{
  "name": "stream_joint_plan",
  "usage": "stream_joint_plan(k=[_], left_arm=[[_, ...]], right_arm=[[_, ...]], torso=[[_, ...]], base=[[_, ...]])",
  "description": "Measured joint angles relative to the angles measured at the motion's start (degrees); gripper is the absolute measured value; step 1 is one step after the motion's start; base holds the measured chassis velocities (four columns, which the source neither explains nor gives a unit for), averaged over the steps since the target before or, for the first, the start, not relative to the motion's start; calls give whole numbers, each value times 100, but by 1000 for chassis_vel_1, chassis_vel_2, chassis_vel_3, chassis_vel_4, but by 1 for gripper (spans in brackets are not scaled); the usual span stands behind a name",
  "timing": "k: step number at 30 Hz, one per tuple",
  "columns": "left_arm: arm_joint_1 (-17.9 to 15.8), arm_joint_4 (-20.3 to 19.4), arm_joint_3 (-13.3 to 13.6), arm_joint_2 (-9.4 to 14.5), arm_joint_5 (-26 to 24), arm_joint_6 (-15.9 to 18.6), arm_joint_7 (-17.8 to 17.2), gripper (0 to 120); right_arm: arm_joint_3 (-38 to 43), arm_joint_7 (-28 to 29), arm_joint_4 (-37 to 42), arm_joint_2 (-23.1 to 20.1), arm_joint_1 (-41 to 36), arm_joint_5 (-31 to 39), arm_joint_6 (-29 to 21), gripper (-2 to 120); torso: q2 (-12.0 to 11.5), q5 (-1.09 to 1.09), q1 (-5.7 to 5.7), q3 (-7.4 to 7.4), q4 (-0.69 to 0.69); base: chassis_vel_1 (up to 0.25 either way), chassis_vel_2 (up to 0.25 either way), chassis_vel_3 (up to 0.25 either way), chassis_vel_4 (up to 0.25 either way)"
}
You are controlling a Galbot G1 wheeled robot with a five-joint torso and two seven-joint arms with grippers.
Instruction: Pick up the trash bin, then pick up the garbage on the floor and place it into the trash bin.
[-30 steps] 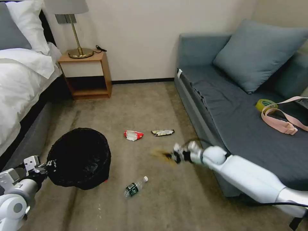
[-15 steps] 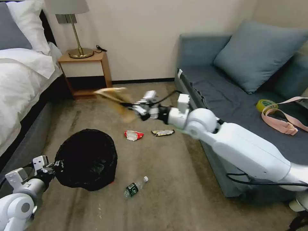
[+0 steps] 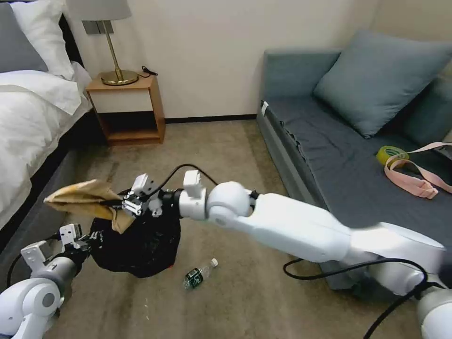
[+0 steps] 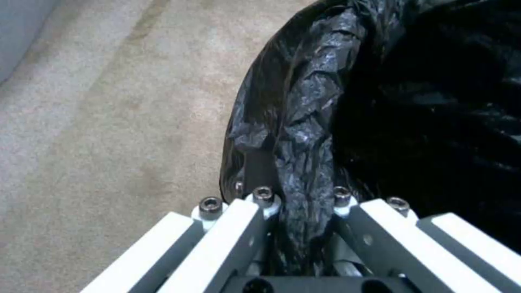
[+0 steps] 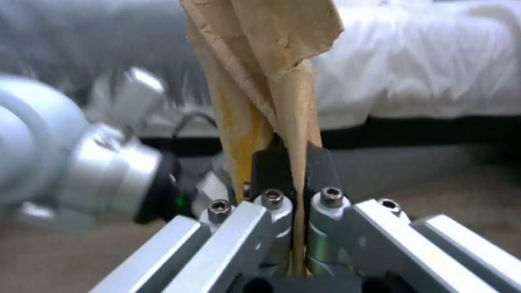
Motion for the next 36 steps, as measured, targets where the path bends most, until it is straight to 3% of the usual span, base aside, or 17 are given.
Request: stream_joint_plan(k=[8,10,17,29,33,36], left_arm=[[26,-19,13,-53,13,-2,10,2],[26,-20,13,-58,12,-6,10,2],[19,-20,-6,-42,-35,-8,10,2],[119,47,-241,-36,-53,-46,56,2],[176,165,-417,-23,-48,-103,87,2],[223,292,-577,-7,-49,-176,140,2]], right_arm=[[-154,-43,-406,54,-118,-391,62,4],[-162,41,-409,41,-144,-446,12,16],[-206,207,-376,4,-191,-524,-89,39],[-2,266,-367,-174,-230,-591,-80,85],[212,91,-498,-352,-226,-577,-20,97],[346,-321,-717,-599,-224,-600,80,100]], torso=[[0,1,0,0,-1],[0,1,0,0,0],[0,1,0,0,0],[0,2,0,0,0],[0,2,0,0,1],[0,3,0,0,1]], base=[[0,0,0,0],[0,0,0,0],[0,0,0,0],[0,0,0,0],[0,0,0,0],[0,0,0,0]])
